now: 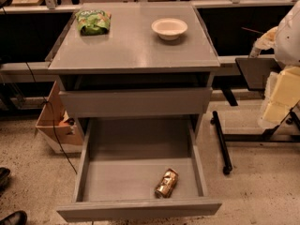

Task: Pick orange can from middle drawer and place on counter

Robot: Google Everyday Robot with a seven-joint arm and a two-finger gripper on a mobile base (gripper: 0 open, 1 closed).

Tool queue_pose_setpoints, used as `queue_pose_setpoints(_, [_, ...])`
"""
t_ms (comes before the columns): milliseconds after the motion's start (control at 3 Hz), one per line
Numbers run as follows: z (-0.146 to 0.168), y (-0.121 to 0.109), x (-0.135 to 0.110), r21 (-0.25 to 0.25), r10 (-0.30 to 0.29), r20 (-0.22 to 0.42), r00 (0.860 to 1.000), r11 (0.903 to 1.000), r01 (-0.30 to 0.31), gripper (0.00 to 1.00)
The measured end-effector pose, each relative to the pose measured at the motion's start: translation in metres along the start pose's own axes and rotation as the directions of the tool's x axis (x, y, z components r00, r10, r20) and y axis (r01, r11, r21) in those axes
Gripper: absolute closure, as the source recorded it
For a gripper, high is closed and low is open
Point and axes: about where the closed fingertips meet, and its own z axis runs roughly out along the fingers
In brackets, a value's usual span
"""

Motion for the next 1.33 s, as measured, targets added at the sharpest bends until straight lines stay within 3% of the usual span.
queue_pose_setpoints(333, [0.0,0.0,0.0,0.0,0.0,0.0,1.0,1.0,0.0,0.0])
queue_pose_setpoints(667, [0.037,0.007,-0.005,-0.01,-0.068,0.04,0.997,0.9976,0.068,0.0])
queue_pose_setpoints(1333, [0.132,0.023,-0.02,-0.047,-0.186,0.108,0.977,0.9803,0.192,0.0])
